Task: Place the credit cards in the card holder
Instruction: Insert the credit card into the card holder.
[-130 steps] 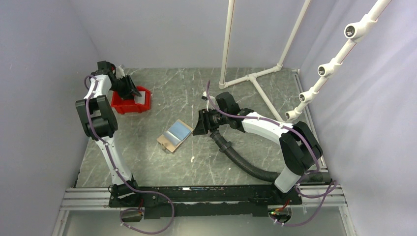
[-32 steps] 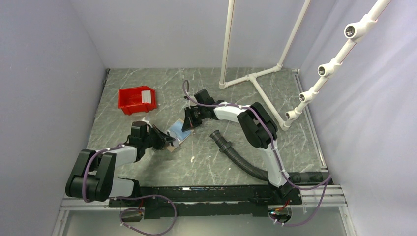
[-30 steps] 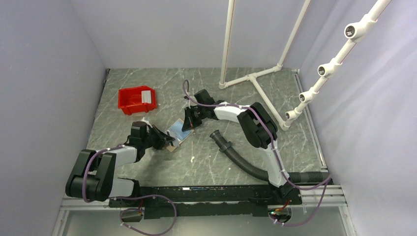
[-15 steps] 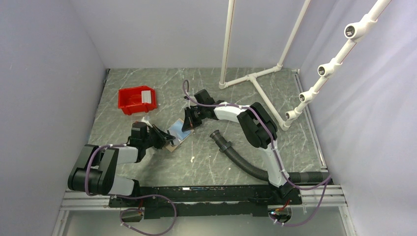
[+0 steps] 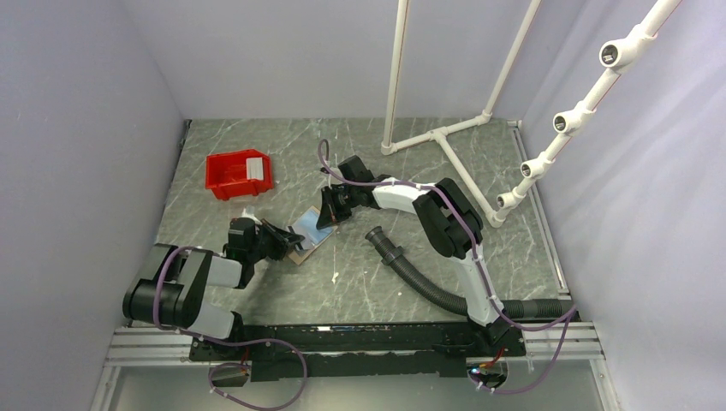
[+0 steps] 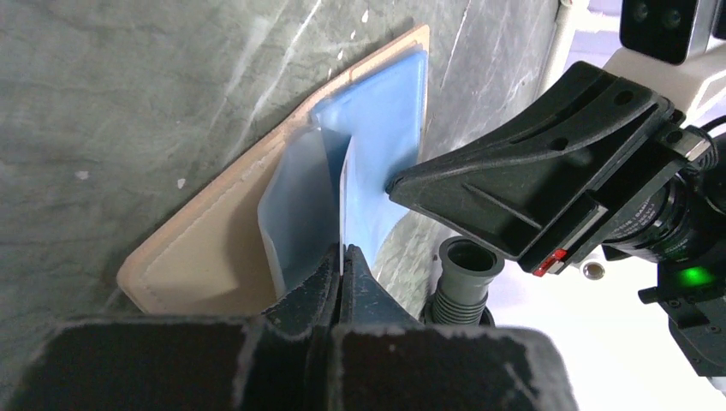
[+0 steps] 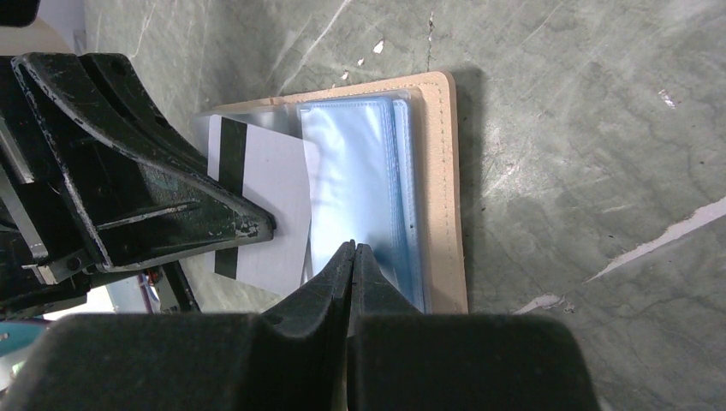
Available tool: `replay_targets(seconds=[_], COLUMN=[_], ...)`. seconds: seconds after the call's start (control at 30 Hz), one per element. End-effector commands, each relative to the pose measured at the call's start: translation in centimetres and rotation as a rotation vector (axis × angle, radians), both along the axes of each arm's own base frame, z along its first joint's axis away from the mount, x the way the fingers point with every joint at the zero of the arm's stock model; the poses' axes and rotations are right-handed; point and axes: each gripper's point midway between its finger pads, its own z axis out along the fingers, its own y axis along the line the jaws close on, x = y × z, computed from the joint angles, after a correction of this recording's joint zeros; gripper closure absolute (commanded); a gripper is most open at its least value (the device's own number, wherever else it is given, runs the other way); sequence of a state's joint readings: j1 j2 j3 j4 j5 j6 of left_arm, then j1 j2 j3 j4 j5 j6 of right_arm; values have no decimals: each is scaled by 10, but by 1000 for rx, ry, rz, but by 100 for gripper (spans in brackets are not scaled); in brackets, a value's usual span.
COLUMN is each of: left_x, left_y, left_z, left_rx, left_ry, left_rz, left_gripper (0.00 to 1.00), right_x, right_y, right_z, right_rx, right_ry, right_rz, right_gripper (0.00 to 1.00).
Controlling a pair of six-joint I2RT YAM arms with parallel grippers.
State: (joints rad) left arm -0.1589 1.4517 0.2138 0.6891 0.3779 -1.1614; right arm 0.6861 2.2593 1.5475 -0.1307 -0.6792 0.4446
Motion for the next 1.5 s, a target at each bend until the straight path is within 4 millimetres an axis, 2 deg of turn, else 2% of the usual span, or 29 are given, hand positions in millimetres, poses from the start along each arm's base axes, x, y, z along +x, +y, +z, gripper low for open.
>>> replay_targets(seconds=[0.0, 0.17, 0.47, 0.83, 0.97, 1.07, 1.13, 1.2, 1.27, 1.37, 1.47], left_x=[10, 13, 20, 19, 18, 13, 9, 5, 0, -10, -15], left_y=[6, 10, 2, -10, -10, -5, -3, -1, 1, 7, 11], left_z=[5, 6, 7, -1, -4, -14, -18, -18, -17, -19, -8], left_rx=[-20, -12, -48, -109, -125, -104, -88, -70, -48, 3, 34], left_ry=[-26, -37, -54, -39, -31, 15, 43, 57, 75, 134, 147], left_rz=[73, 101, 81, 97, 123, 161, 176, 180, 179, 189, 189], left_gripper=[100, 100, 100, 100, 100, 100, 90, 67, 51, 39, 33], right_x=[4, 5, 3, 3, 2, 2, 1, 1, 1, 1, 2], right_y=[0, 0, 1, 1, 1, 1, 2, 1, 2, 2, 3], right_z=[-5, -4, -4, -5, -4, -5, -4, -3, -2, -1, 0], right_rx=[3, 4, 9, 11, 14, 16, 17, 16, 20, 23, 27], right_ry=[-20, -26, -21, -18, -17, -13, -14, -16, -18, -18, -20], right_rz=[1, 0, 3, 2, 2, 5, 7, 7, 9, 9, 9], right_gripper=[100, 100, 100, 100, 100, 100, 100, 100, 100, 100, 100])
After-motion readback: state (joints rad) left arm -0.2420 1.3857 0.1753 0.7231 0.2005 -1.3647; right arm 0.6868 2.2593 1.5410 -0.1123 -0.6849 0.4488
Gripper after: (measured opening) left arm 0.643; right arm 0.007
